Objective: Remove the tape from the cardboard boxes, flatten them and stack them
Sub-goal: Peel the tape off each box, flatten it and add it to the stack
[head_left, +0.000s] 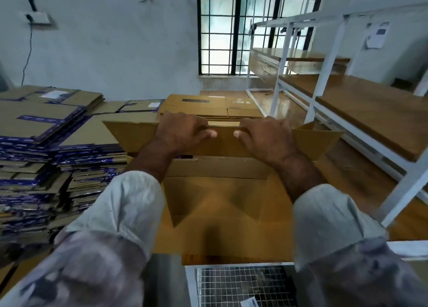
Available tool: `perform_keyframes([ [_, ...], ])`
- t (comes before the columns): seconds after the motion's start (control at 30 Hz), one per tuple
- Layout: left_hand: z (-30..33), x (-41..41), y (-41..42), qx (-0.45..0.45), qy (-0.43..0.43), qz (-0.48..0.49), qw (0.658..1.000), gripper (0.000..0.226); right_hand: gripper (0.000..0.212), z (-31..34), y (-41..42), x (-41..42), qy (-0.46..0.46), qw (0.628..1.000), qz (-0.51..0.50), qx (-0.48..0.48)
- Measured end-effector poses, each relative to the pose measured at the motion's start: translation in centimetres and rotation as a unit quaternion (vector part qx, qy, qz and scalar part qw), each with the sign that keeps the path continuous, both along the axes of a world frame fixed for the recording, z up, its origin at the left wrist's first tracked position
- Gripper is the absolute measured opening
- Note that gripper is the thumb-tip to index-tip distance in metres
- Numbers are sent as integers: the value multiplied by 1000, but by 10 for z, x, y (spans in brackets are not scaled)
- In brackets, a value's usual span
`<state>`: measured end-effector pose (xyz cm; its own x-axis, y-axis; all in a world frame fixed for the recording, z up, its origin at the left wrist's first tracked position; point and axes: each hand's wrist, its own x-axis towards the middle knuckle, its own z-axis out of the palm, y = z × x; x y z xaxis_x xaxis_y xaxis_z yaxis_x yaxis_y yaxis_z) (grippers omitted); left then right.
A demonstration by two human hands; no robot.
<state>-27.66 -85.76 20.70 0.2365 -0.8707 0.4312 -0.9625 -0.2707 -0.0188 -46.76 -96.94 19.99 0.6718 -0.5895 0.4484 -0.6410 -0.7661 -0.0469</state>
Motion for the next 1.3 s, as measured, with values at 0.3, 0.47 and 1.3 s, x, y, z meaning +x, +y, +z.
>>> perform_keyframes([
  [0.3, -62, -18, 23, -67, -15, -61, 996, 31, 30, -146, 46, -24, -246, 960, 15, 135],
  [0.47, -79, -17, 37, -77, -18, -57, 995, 31, 82, -181, 21, -19, -198, 923, -99, 313],
  [1.3, -69, -26, 27, -75, -6, -18, 997, 31, 34, -132, -3, -109, -295, 952, 5, 80],
])
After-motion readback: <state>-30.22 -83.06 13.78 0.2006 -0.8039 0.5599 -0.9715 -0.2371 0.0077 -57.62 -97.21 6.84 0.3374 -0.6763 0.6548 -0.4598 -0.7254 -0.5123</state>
